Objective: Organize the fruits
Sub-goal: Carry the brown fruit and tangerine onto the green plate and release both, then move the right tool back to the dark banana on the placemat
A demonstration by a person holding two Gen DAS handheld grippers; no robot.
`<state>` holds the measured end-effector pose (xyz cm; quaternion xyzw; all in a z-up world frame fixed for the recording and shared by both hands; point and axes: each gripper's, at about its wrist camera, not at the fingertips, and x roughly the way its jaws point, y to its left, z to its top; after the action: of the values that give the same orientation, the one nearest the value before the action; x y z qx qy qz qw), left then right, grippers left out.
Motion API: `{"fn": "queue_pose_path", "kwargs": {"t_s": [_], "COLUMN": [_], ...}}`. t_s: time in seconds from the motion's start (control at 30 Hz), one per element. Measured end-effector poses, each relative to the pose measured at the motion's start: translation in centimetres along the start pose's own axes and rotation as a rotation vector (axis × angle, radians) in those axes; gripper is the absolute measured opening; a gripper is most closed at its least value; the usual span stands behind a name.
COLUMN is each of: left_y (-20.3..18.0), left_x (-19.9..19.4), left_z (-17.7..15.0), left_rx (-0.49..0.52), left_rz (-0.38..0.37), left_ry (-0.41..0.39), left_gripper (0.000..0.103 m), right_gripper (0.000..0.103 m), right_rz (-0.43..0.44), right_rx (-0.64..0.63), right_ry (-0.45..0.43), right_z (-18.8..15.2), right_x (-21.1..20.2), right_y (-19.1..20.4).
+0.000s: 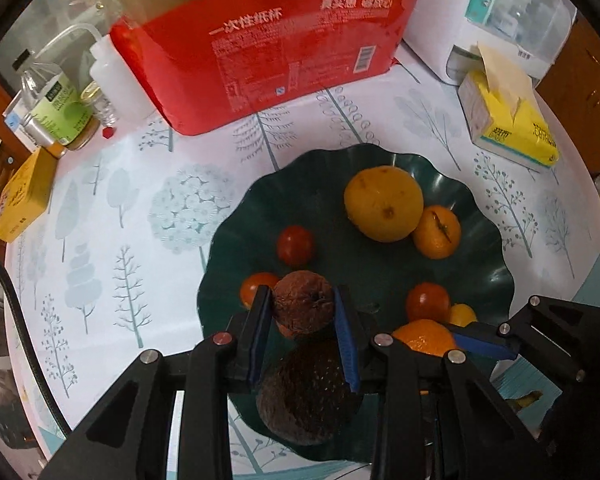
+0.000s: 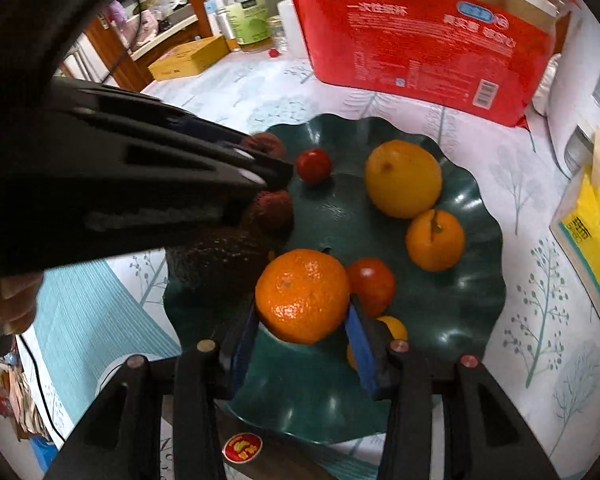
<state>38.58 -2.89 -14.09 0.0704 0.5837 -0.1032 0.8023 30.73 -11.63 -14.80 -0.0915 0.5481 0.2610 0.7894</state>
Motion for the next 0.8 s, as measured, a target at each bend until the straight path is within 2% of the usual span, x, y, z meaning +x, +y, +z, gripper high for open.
{"fn": "queue_pose_path", "kwargs": {"t_s": [0.23, 0.33, 0.43, 0.47, 0.5, 0.8], "left_y": [-1.2, -1.6, -2.0, -2.0, -2.1, -2.5], "left_x": [0.9, 0.8, 0.4, 0.2, 0.0, -2.0], "left_z": [-0.1, -0.2, -0.4, -0.4, -0.4, -1.1], "left_rx": [0.040, 0.048, 0.056, 0.056, 0.056, 0.053], "left_rz": [-0.007, -0.013, -0.004, -0.001, 0.001, 0.014], "left_ry": [0.014, 0.015, 0.004, -0.002, -0.009, -0.037], "left_gripper": [0.030, 0.034, 0.052, 0.062, 0.067, 0.069], "right_gripper": [0.046, 0.048, 0.052, 0.053, 0.053, 0.053], "right_rz": [-0.021, -0.004, -0.001, -0.005, -0.003, 0.002], "right_rx": [-0.037, -0.031, -0.023, -0.024, -0.025, -0.008], "right_ry": [-0.007, -0.011, -0.030, -0.039, -0.046, -0.084], "right_z": [-0.2, -0.4, -0.7, -0.7, -0.8, -1.3], "right_x": [0.0, -0.5, -1.4, -1.7, -2.1, -4.3], "right_y": [0.5, 0.2, 0.0, 0.0, 0.0, 0.0]}}
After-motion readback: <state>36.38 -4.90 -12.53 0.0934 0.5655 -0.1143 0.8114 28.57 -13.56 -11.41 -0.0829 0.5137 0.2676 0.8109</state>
